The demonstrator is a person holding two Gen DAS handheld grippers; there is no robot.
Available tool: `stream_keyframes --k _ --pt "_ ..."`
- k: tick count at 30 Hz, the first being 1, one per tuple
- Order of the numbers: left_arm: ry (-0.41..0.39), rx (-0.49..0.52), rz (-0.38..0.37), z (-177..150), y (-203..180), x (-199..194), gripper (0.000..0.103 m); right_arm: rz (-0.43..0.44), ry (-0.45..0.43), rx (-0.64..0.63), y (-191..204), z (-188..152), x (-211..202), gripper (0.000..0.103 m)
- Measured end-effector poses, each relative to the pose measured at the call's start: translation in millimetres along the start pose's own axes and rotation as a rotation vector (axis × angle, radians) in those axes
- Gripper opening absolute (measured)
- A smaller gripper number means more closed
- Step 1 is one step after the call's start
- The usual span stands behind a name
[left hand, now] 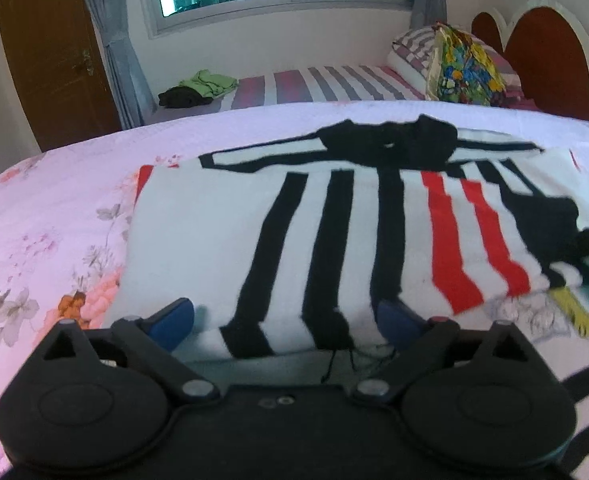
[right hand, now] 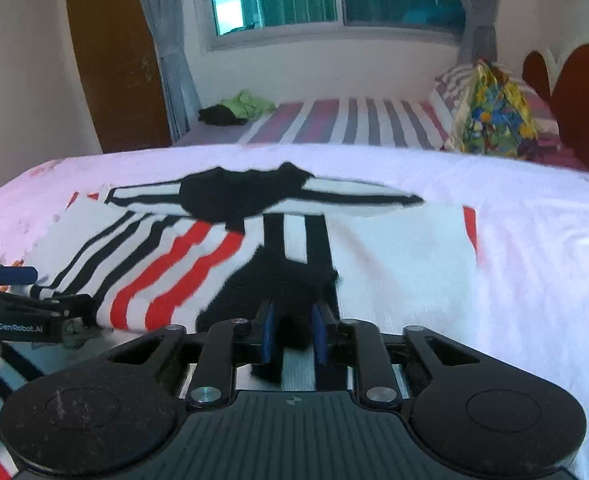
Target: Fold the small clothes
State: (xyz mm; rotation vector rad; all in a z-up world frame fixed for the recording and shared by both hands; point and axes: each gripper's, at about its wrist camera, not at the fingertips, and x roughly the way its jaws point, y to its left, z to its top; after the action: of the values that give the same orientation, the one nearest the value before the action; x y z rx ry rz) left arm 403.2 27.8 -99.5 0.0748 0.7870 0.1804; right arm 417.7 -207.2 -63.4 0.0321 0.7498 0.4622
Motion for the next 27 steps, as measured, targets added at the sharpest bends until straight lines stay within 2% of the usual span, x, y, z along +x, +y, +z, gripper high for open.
stream_keyframes --k 3,7,9,11,12,17,27 --pt "0.007 0.007 -0.004 -6.9 0.7 -11.2 0.098 -0.013 -0.002 -0.008 -1.2 -11.0 -13.8 0.053" --pt "-0.005 0.020 -0.003 -34.4 15.7 -46.1 0.097 -0.030 -0.011 -0.002 -1.9 -26.2 -43.0 0.053" --pt "-0.005 0.009 0.010 -52.5 29.4 -62.5 0.093 -0.032 -0.011 0.010 -3.3 -34.3 -58.3 0.053" --pt "0.023 -0.013 0.003 -71.5 44.7 -76.7 0.082 -0.040 -0.011 0.022 -4.3 -44.0 -75.1 0.053" --pt "0.032 -0.031 0.005 -81.5 52.3 -83.6 0.082 -0.039 -0.009 0.025 -4.0 -49.0 -83.1 0.053" --pt "0.051 -0.071 0.013 -110.6 71.4 -111.8 0.084 -0.047 0.005 0.036 4.0 -73.1 -116.4 0.053" --pt "0.064 -0.056 -0.011 -149.6 76.8 -154.2 0.085 -0.085 0.048 0.047 25.1 -123.5 -170.8 0.053"
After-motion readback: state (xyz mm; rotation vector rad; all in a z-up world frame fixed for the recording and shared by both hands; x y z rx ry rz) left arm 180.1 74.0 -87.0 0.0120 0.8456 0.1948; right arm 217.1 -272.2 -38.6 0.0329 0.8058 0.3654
